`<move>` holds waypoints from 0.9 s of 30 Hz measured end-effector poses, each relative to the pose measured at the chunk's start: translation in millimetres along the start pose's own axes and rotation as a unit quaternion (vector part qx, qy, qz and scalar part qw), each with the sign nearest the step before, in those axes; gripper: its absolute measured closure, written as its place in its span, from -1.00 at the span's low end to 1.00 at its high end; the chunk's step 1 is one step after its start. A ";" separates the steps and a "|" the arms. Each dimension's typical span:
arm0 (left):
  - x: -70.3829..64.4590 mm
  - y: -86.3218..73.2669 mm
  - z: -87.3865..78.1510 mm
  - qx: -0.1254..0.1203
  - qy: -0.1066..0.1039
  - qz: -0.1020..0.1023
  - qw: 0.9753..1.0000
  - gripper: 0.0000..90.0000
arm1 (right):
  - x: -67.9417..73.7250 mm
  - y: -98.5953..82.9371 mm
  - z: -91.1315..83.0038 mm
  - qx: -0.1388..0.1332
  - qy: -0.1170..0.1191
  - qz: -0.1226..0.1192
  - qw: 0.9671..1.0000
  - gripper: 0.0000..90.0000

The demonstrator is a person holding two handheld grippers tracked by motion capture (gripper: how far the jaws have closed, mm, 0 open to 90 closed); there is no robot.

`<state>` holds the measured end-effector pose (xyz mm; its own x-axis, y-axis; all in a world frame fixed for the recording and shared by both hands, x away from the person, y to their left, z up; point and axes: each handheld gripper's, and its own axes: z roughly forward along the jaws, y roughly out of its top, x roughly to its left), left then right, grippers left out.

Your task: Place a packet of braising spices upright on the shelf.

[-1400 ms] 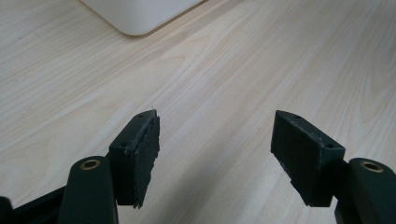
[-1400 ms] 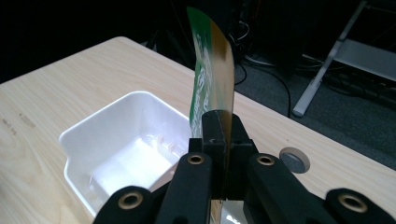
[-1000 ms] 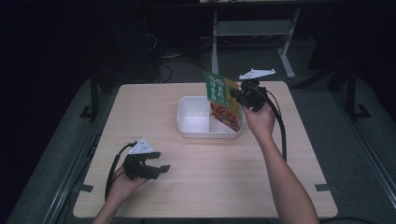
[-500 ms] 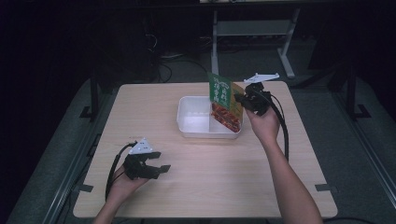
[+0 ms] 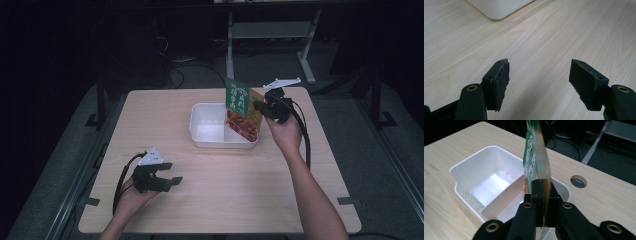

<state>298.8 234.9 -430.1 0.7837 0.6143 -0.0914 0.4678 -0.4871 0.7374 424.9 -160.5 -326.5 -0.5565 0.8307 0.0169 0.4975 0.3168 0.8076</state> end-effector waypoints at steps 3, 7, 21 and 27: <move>0.4 0.1 -0.1 0.000 0.000 -0.001 1.000 -0.29 | -2.6 0.8 -2.5 0.001 0.002 0.003 1.000 0.85; -0.1 0.2 0.3 -0.001 0.001 -0.001 1.000 -0.30 | -4.6 1.8 -5.8 0.002 0.005 0.007 1.000 0.72; 0.0 0.7 0.5 -0.001 0.001 0.001 1.000 -0.30 | -13.4 -0.9 -13.9 0.016 0.016 0.024 0.999 0.37; 0.2 0.6 -0.1 -0.001 0.003 -0.001 1.000 -0.31 | -14.7 -1.7 -17.1 0.020 0.019 0.026 0.999 0.33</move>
<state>299.2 234.8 -429.7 0.7806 0.6188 -0.0881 0.4676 -0.4846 0.7393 420.9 -181.1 -318.0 -0.5534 0.8289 0.0817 0.5519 0.2914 0.7813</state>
